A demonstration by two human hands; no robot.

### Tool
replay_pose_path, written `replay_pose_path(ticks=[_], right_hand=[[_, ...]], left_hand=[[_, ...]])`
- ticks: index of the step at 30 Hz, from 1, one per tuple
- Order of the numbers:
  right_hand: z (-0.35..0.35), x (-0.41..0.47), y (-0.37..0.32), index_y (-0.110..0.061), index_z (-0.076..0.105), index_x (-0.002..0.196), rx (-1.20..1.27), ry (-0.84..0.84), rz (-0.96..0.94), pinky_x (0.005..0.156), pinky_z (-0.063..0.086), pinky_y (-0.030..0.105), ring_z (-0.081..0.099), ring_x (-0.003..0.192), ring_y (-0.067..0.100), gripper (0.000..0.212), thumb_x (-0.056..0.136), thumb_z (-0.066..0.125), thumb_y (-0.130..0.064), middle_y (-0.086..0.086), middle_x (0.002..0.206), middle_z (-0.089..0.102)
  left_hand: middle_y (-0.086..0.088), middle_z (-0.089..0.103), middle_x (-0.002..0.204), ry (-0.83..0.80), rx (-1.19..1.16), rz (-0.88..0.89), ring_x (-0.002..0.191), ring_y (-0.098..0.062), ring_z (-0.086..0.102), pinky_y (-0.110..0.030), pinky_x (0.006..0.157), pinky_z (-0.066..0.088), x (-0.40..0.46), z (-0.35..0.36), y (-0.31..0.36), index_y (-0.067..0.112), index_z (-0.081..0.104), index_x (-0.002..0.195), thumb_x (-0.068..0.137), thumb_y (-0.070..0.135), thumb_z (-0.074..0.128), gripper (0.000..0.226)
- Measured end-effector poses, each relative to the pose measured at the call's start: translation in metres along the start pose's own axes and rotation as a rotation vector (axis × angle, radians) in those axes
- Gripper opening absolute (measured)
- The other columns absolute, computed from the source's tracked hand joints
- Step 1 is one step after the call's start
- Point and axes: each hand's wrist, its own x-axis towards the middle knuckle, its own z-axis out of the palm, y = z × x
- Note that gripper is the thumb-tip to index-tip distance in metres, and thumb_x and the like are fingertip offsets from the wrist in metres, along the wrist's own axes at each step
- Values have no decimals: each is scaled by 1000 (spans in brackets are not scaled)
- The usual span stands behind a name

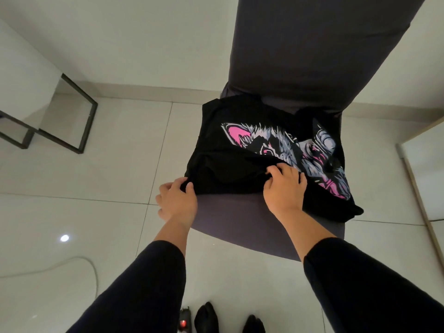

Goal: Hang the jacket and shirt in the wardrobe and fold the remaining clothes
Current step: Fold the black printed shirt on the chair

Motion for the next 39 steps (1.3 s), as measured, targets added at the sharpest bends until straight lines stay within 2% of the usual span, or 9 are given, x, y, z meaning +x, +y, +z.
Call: replay_pose_path(ticks=[2, 6, 8, 11, 14, 22, 28, 33, 39], right_hand=[[-2, 7, -6, -25, 58, 112, 77, 48, -34, 113, 20, 44, 38, 129, 22, 22, 90, 57, -22, -1, 131, 49], [-7, 25, -16, -30, 49, 122, 140, -13, -138, 105, 29, 41, 37, 127, 20, 49, 79, 68, -17, -5, 133, 45], [-6, 42, -19, -32, 58, 119, 156, -104, -164, 102, 32, 40, 38, 126, 22, 35, 86, 63, -25, -6, 132, 48], [-17, 72, -31, -14, 62, 121, 539, -103, 89, 96, 40, 35, 52, 119, 31, 35, 97, 49, -35, 10, 125, 60], [-31, 104, -32, -15, 35, 145, 828, -50, 415, 108, 31, 41, 39, 134, 32, 57, 99, 35, -48, 13, 146, 42], [-11, 94, -10, -7, 31, 141, 230, -344, 455, 101, 40, 46, 50, 119, 34, 61, 85, 50, -23, 14, 133, 50], [-11, 83, -5, -5, 58, 107, 40, -296, 396, 70, 44, 32, 60, 87, 30, 42, 89, 46, -41, 11, 100, 65], [-16, 74, 6, -11, 47, 134, 201, -378, 349, 85, 43, 36, 54, 115, 35, 42, 94, 43, -22, 16, 127, 57], [-27, 57, 12, -17, 50, 133, 148, -257, 232, 85, 43, 39, 53, 117, 35, 36, 102, 35, -28, 14, 125, 60]], left_hand=[[-3, 40, 135, 22, 101, -8, 122, -26, 37, -41, 95, 35, 3, -1, 5, 28, 54, 126, 97, 38, 44, 33], [-6, 39, 137, 38, 192, -1, 125, -26, 35, -40, 97, 34, 9, 2, 11, 23, 50, 129, 96, 38, 47, 37], [-5, 36, 139, 78, 213, 68, 127, -27, 33, -41, 99, 33, 14, 6, 16, 22, 44, 133, 93, 32, 52, 42], [-3, 33, 144, 88, 210, 244, 131, -26, 31, -41, 105, 30, 25, 13, 32, 24, 35, 139, 90, 25, 59, 55], [-2, 36, 145, 21, 176, 353, 134, -24, 32, -43, 108, 28, 40, 23, 54, 23, 33, 142, 92, 31, 56, 55], [-8, 41, 143, -124, 171, 284, 129, -31, 42, -48, 103, 35, 70, 40, 79, 21, 22, 147, 92, 31, 55, 65], [-7, 61, 107, -33, 227, 153, 96, -28, 56, -41, 87, 38, 70, 26, 63, 15, 53, 115, 97, 46, 37, 40], [-6, 57, 90, -10, 177, 164, 78, -23, 50, -38, 71, 42, 49, 16, 43, 10, 53, 105, 101, 41, 29, 40], [-6, 57, 85, -46, 183, 206, 75, -24, 51, -34, 61, 36, 34, -7, 23, 14, 49, 99, 101, 41, 29, 34]])
